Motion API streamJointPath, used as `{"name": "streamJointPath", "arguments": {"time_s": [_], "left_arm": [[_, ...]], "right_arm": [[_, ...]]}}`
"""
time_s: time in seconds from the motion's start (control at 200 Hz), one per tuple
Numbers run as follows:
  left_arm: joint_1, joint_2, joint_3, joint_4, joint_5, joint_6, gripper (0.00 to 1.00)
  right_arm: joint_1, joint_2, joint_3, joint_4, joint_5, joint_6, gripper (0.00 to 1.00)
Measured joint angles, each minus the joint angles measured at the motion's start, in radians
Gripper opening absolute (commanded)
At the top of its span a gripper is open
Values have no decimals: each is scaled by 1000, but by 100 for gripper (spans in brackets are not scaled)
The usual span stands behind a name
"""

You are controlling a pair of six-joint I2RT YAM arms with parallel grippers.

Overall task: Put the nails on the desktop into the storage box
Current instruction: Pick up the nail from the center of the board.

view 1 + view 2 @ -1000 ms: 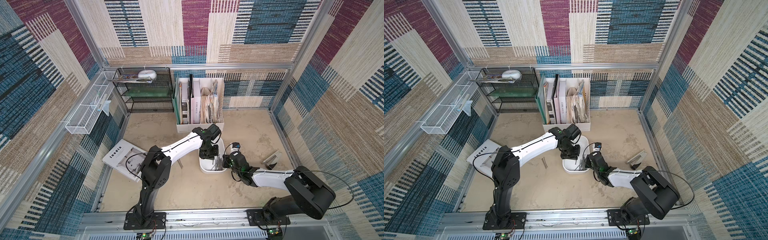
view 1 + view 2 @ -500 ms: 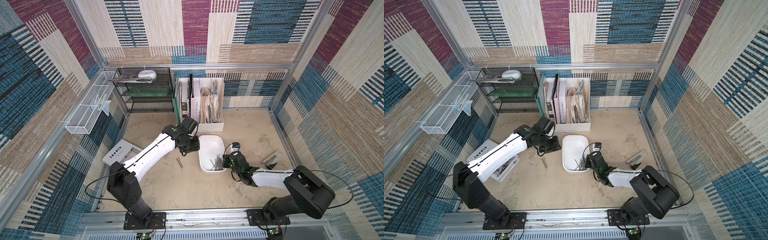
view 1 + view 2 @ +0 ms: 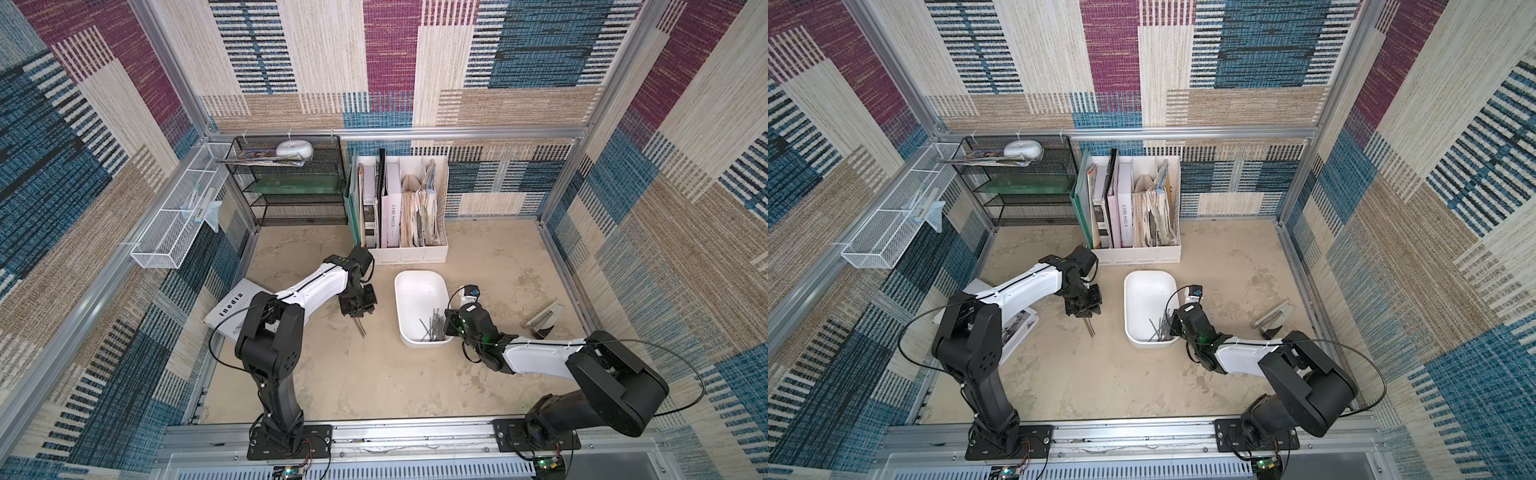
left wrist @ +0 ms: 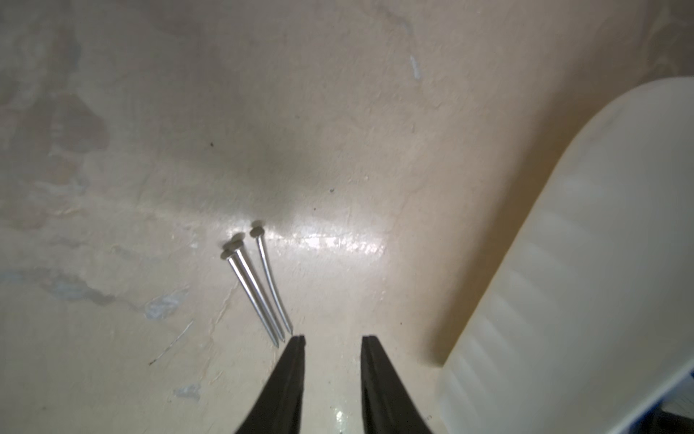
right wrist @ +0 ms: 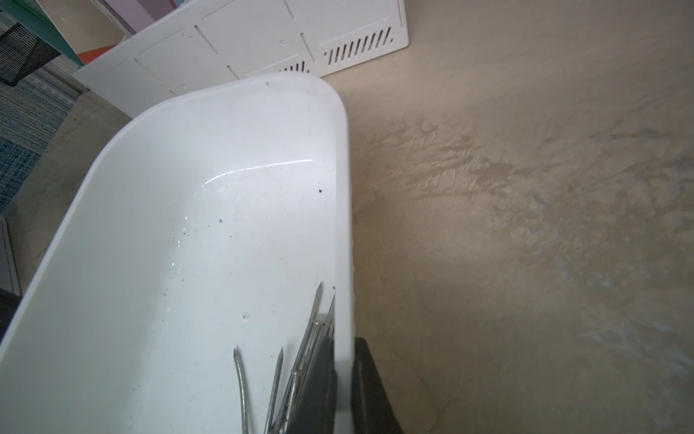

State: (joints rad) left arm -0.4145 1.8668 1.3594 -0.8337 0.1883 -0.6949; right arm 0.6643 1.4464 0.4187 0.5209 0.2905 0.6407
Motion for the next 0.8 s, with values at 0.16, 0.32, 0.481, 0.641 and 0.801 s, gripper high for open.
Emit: {"name": "streamJointPath", "arguments": {"time_s": [0.16,0.32,0.481,0.641,0.801], "left_arm": [[11,31,-8,2,-17,0,29],[15,31,-22,10,-35,0,28],[19,42,-32,16,-36,1,28],[20,62,-36,23,-39,4,27],[24,73,-43,29,-44,8,27]], "right_arm": [[0,-1,2,-3,0,-7,0],[0,14,11,1,-3,-11,0],[0,27,14,8,-3,-11,0],[0,33,16,9,-4,-14,0],[0,39,16,16,-4,-15,0]]}}
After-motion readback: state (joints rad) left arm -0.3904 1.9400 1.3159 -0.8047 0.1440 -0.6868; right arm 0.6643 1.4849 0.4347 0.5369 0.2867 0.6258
